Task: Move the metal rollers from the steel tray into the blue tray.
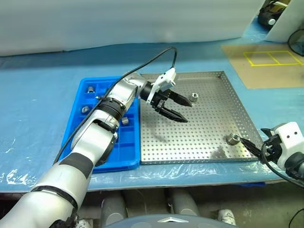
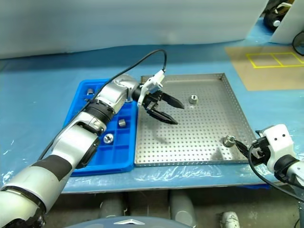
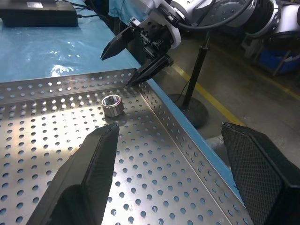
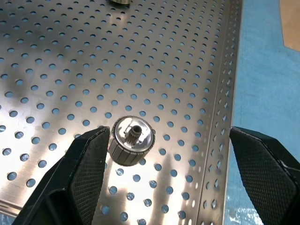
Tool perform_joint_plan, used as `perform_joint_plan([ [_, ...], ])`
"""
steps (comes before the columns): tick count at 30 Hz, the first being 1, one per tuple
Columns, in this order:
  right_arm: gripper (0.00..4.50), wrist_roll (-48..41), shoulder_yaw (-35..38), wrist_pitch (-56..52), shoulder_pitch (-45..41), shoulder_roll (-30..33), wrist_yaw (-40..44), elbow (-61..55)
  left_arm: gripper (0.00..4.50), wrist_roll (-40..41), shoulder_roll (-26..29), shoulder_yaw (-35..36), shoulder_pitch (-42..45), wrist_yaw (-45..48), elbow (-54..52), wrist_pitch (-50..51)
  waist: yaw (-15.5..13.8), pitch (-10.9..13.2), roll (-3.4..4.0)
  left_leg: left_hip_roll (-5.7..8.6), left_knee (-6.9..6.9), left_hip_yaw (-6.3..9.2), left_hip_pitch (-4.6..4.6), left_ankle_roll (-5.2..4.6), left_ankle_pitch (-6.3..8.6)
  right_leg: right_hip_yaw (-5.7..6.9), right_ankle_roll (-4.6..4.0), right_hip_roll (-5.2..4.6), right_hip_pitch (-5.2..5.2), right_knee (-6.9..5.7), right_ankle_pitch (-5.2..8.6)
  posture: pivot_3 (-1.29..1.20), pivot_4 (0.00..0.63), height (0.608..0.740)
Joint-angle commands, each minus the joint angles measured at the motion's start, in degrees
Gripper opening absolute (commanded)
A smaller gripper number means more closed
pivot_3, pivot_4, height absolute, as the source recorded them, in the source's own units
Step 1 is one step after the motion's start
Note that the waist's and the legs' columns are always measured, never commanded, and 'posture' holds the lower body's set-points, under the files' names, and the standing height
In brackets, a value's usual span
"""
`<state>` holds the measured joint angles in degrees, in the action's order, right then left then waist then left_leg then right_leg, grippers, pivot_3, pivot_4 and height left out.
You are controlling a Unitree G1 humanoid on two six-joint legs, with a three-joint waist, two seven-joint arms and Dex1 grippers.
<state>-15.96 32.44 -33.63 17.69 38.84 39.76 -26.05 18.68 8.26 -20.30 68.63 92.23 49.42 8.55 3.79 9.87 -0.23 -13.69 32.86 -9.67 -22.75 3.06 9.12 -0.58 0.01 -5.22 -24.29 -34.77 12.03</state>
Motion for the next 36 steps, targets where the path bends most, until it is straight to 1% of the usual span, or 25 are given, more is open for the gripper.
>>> perform_joint_plan([
  [1, 4.19, 0.2, -1.8, 1.6, -0.9, -0.1, -0.8, 0.9, 3.66, 2.3, 0.2, -0.4, -0.4, 0.3, -2.5, 0.6, 0.3, 0.0, 0.0, 0.0, 0.02, 0.0, 0.0, -0.01, 0.01, -0.01, 0.01, 0.0, 0.0, 0.0, 0.0, -0.6, 0.15, 0.74],
  [5, 4.19, -0.4, -3.3, 1.9, -2.7, -0.3, -1.4, 4.2, 3.66, 2.8, 0.7, -0.8, -1.6, 0.3, -4.2, 1.7, 0.3, 0.0, 0.06, 0.02, 0.1, -0.06, -0.01, -0.12, 0.08, -0.09, 0.02, 0.0, 0.0, 0.01, -0.01, -0.58, 0.15, 0.74],
  [8, 4.19, 2.2, -6.2, 4.9, -3.6, 0.8, -1.3, 8.9, 3.66, 2.6, 1.3, -0.7, -2.9, 0.3, -6.0, 2.7, 0.2, 0.0, 0.07, 0.03, 0.14, -0.11, -0.06, -0.24, 0.14, -0.11, 0.02, -0.05, 0.0, 0.05, -0.01, -0.55, 0.15, 0.74],
  [15, 4.19, 4.0, -9.8, 8.4, -6.9, 1.7, -0.9, 15.6, 3.66, 1.7, 2.3, 0.3, -5.2, 0.3, -9.2, 4.5, 0.1, 0.0, 0.07, 0.05, 0.21, -0.22, -0.09, -0.39, 0.22, -0.22, 0.01, -0.08, 0.0, 0.08, -0.01, -0.52, 0.15, 0.74],
  [17, 4.19, 4.9, -11.3, 9.6, -7.8, 2.0, -0.7, 17.2, 3.66, 1.4, 2.6, 0.5, -5.8, 0.3, -10.1, 5.0, 0.3, 0.0, 0.02, 0.06, 0.25, -0.32, 0.03, -0.41, 0.24, -0.36, 0.0, -0.07, 0.04, 0.07, -0.02, -0.51, 0.15, 0.74],
  [22, 4.19, 5.3, -14.8, 10.3, -9.7, 1.4, -0.1, 17.6, 3.66, 0.7, 2.7, 1.3, -6.3, 0.3, -10.6, 5.7, 0.5, -0.1, -0.33, 0.08, 0.34, -0.43, 0.4, -0.39, 0.25, -0.6, 0.05, -0.02, 0.24, 0.07, -0.01, -0.51, 0.15, 0.74],
  [24, 4.19, 5.3, -15.9, 10.3, -10.5, 1.0, 0.0, 17.7, 3.66, 0.5, 2.8, 1.4, -6.4, 0.3, -10.8, 5.9, 0.7, -0.1, -0.47, 0.1, 0.34, -0.47, 0.53, -0.39, 0.25, -0.74, 0.37, 0.01, 0.28, 0.08, 0.18, -0.51, 0.15, 0.74],
  [28, 4.19, 5.1, -18.6, 9.7, -12.6, 0.5, 0.8, 17.7, 3.66, -0.3, 2.6, 2.0, -6.5, 0.2, -10.6, 5.8, 1.9, -0.2, -0.65, 0.12, 0.35, -0.47, 0.6, -0.39, 0.25, -0.84, 0.41, 0.07, 0.28, 0.08, 0.2, -0.5, 0.15, 0.74],
  [34, 4.19, 5.5, -20.5, 10.1, -14.9, 1.0, 2.3, 19.4, 3.66, -1.0, 2.7, 2.6, -7.2, -0.1, -11.4, 6.1, 3.4, -0.2, -0.8, 0.09, 0.34, -0.46, 0.68, -0.39, 0.25, -0.89, 0.41, 0.15, 0.26, 0.08, 0.2, -0.49, 0.15, 0.74],
  [35, 3.78, 5.7, -20.8, 10.3, -15.0, 1.2, 2.6, 19.6, 3.66, -1.1, 2.7, 2.7, -7.4, -0.1, -11.7, 6.2, 3.5, -0.2, -0.82, 0.09, 0.34, -0.46, 0.68, -0.39, 0.26, -0.89, 0.41, 0.16, 0.25, 0.09, 0.2, -0.49, 0.15, 0.74],
  [36, 3.6, 5.9, -21.1, 10.6, -15.2, 1.3, 2.7, 19.8, 3.66, -1.3, 2.7, 2.7, -7.6, -0.2, -11.9, 6.2, 3.6, -0.2, -0.84, 0.08, 0.34, -0.46, 0.68, -0.39, 0.26, -0.89, 0.41, 0.16, 0.24, 0.09, 0.2, -0.48, 0.15, 0.74],
])
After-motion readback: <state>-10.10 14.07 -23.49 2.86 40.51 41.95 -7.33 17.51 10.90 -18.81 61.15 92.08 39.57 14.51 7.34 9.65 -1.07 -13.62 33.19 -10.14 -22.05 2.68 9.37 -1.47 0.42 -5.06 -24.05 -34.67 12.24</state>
